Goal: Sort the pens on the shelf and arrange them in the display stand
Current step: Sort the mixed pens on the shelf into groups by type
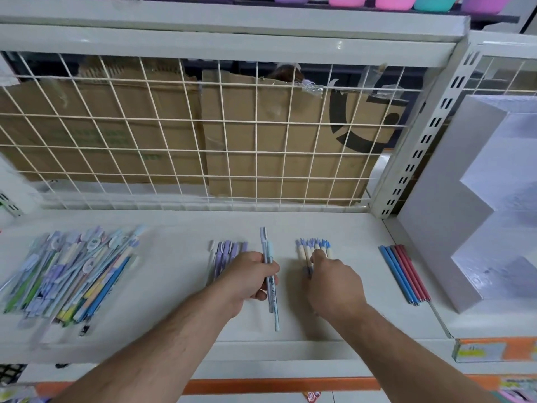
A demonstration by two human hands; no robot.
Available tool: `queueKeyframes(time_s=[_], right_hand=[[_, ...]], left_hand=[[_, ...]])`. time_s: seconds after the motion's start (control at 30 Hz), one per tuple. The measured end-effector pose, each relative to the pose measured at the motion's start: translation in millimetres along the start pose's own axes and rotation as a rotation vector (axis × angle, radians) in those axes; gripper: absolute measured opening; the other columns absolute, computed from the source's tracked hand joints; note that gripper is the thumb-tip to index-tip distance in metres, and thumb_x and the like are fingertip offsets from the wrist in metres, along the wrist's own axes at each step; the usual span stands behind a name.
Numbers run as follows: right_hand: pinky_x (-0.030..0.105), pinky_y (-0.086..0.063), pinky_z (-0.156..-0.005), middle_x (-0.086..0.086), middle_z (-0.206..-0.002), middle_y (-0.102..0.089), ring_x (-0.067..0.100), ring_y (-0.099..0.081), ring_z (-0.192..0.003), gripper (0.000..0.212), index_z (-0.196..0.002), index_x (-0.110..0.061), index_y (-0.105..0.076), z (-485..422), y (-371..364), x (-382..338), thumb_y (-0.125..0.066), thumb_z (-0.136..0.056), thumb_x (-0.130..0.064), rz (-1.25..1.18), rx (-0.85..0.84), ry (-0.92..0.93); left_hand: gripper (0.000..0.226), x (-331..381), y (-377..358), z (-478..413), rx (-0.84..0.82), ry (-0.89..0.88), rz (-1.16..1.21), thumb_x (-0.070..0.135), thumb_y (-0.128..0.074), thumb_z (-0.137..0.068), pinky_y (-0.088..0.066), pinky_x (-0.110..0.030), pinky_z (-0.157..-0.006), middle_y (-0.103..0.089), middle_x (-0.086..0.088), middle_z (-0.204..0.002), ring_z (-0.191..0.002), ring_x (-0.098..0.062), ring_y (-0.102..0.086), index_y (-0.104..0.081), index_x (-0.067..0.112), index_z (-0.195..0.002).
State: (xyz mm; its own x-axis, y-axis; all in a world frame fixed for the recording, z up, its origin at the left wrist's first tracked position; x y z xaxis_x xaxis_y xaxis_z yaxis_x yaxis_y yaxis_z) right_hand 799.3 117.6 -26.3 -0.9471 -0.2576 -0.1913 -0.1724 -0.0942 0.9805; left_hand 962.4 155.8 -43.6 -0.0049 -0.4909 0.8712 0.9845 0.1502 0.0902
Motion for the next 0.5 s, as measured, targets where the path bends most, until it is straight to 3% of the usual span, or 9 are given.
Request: queueKeyframes(time_s=[0.17,0.23,0.3,0.37,0.5], right_hand=[[0.03,-0.045,-0.063,0.002,-0.092,-0.067,0.025,-0.062,-0.08,0.018,-0.113,-0.019,-0.048,1.9,2.6,-5.0,-0.046,-0.099,-0.029,-0.07,0.014,-0.013],[0.028,-0.049,-0.064,-0.003,-0.084,-0.067,0.018,-0.064,-0.076,0.017,-0.107,-0.023,-0.055,4.2,2.8,-10.7,-0.054,-0.095,-0.035,-0.288,0.018,-0.043],[0.023,-0.047,-0.057,-0.006,-0.071,-0.065,0.008,-0.059,-0.06,0.015,-0.095,-0.022,-0.062,6.8,0.6,-21.2,-0.066,-0.09,-0.035,-0.604,-0.033,-0.07],[0.021,-0.044,-0.051,0.002,-0.071,-0.07,0.007,-0.057,-0.052,0.015,-0.091,-0.018,-0.064,10.3,-3.0,-34.5,-0.072,-0.089,-0.031,-0.858,-0.149,-0.082],[0.021,-0.04,-0.042,0.013,-0.077,-0.073,0.012,-0.062,-0.05,0.017,-0.102,-0.014,-0.06,16.0,-5.2,-54.5,-0.071,-0.089,-0.012,-1.033,-0.285,-0.095]], left_hand=[[0.018,-0.7,5.2,2.4,-0.012,0.013,0.024,0.01,-0.059,-0.095,-0.044,-0.023,-0.05,-0.061,-0.005,-0.074,-0.061,-0.017,-0.052,-0.065,-0.002,-0.107],[0.019,-0.8,7.3,2.9,-0.011,0.019,0.052,0.009,-0.06,-0.095,-0.045,-0.023,-0.048,-0.058,-0.005,-0.075,-0.056,-0.015,-0.052,-0.065,-0.003,-0.109],[0.016,-0.3,9.7,5.6,-0.025,0.018,0.058,0.009,-0.06,-0.096,-0.046,-0.022,-0.048,-0.06,-0.005,-0.074,-0.052,-0.012,-0.055,-0.066,-0.001,-0.106],[0.012,0.4,14.2,8.8,-0.041,0.007,0.055,0.011,-0.06,-0.097,-0.046,-0.021,-0.048,-0.064,-0.007,-0.074,-0.05,-0.011,-0.057,-0.068,0.002,-0.101],[0.016,-3.7,33.2,11.5,-0.019,-0.017,0.047,0.014,-0.065,-0.094,-0.043,-0.03,-0.054,-0.067,-0.009,-0.067,-0.052,-0.02,-0.057,-0.068,-0.001,-0.1]])
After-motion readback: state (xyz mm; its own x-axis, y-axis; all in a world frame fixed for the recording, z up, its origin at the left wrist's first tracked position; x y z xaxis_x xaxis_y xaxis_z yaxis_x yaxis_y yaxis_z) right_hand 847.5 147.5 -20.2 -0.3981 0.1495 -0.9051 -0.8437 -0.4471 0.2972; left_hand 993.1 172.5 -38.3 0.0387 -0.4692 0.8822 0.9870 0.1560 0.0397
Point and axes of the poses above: each hand's wrist, its own z-axis away from the middle knuckle, its own y-axis out of the back of the hand, x = y × z, the point moved 4 cm from there along -z, towards the middle knuckle
